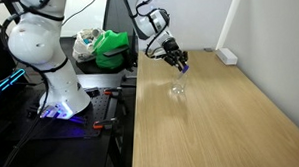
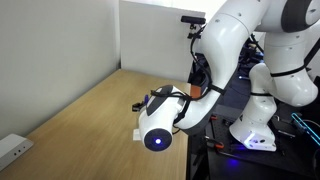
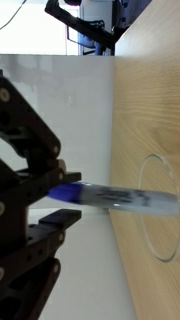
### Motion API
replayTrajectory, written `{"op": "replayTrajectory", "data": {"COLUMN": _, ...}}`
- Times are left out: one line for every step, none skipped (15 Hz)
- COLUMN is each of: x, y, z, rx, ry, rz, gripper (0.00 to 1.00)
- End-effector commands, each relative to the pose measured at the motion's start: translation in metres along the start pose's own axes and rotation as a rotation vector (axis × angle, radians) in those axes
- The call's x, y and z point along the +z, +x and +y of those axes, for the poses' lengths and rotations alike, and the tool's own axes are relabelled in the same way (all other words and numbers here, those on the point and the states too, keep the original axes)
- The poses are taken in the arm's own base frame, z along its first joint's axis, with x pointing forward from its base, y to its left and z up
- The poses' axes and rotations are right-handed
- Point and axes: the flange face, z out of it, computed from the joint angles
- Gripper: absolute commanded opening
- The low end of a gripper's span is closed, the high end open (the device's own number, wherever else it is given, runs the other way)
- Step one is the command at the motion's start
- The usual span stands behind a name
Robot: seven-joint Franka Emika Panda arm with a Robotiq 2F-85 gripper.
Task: Put the marker in the glass cup
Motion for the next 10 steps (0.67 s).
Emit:
{"op": "replayTrajectory", "data": {"x": 0.0, "y": -0.001, "z": -0.009, "rx": 0.043, "ry": 0.022, "rz": -0.014, "gripper": 0.65}}
{"op": "replayTrajectory", "data": {"x": 0.0, "y": -0.001, "z": -0.01, "rx": 0.045, "ry": 0.02, "rz": -0.014, "gripper": 0.73}}
{"op": "replayTrajectory", "data": {"x": 0.0, "y": -0.001, "z": -0.011, "rx": 0.047, "ry": 0.019, "rz": -0.015, "gripper": 0.8}}
{"op": "replayTrajectory", "data": {"x": 0.0, "y": -0.001, "z": -0.011, "rx": 0.048, "ry": 0.019, "rz": -0.015, "gripper": 0.88}}
{"op": "replayTrajectory", "data": {"x": -0.001, "y": 0.0, "z": -0.011, "rx": 0.052, "ry": 0.018, "rz": -0.014, "gripper": 0.95}}
{"op": "replayTrajectory", "data": {"x": -0.002, "y": 0.002, "z": -0.011, "rx": 0.059, "ry": 0.019, "rz": -0.012, "gripper": 0.99}}
{"op": "replayTrajectory", "data": {"x": -0.004, "y": 0.005, "z": -0.011, "rx": 0.064, "ry": 0.019, "rz": -0.011, "gripper": 1.0}}
{"op": "replayTrajectory", "data": {"x": -0.006, "y": 0.009, "z": -0.009, "rx": 0.081, "ry": 0.022, "rz": -0.002, "gripper": 1.0}}
{"op": "replayTrajectory", "data": {"x": -0.011, "y": 0.028, "z": -0.02, "rx": 0.09, "ry": 0.019, "rz": -0.002, "gripper": 1.0}}
{"op": "replayTrajectory", "data": {"x": -0.013, "y": 0.038, "z": -0.021, "rx": 0.108, "ry": 0.018, "rz": 0.011, "gripper": 1.0}}
